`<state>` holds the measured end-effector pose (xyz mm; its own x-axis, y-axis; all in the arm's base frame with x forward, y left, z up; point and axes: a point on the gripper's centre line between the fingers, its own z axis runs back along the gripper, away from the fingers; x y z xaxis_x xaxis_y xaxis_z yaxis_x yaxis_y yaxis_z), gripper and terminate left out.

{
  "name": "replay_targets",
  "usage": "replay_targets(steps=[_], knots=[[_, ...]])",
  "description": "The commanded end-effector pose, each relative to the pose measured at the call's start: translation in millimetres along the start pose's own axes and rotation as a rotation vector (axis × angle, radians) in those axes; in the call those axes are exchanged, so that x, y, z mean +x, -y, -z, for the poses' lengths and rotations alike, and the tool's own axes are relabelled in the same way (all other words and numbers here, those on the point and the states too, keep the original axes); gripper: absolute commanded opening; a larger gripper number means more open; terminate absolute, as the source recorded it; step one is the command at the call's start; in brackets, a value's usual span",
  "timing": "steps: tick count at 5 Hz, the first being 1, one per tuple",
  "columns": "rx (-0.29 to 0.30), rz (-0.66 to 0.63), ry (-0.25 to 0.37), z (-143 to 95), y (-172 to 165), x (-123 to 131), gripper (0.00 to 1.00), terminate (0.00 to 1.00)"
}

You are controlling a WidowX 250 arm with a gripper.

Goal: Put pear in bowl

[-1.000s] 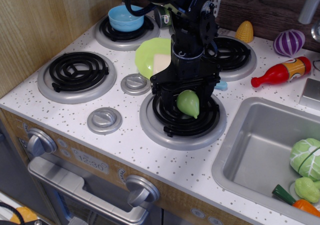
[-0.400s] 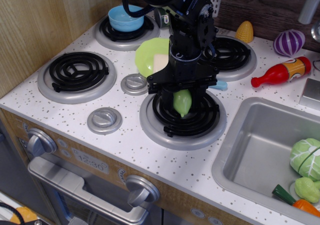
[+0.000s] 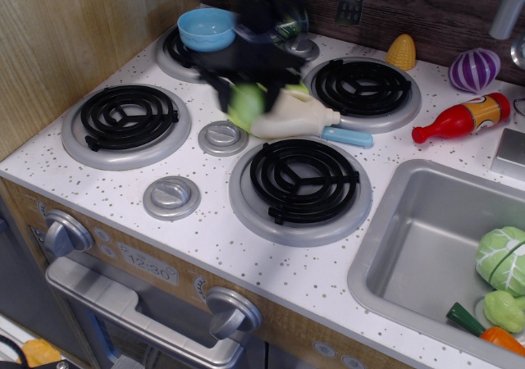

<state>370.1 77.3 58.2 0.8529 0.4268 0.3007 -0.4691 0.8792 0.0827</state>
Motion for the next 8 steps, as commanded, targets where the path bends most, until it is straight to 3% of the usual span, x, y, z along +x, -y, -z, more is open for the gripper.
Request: replay_targets(steps=[1,2,4,6,7,8], knots=[[0.025,0.130,0.083,-25.9,-28.5,56.6,0.00,0.00],[0.041,0.195,0.141,-21.8,-36.0,74.8,0.00,0.00],[0.016,0.357,0.297,-5.0,-49.6,106.0,0.00,0.00],[-0.028,0.458,0.350,5.6,-51.5,133.3,0.00,0.00],[-0.057,0.480,0.364,9.1,-48.7,138.4,1.00,0.00],[-0.057,0.480,0.364,9.1,-48.7,138.4,1.00,0.00]])
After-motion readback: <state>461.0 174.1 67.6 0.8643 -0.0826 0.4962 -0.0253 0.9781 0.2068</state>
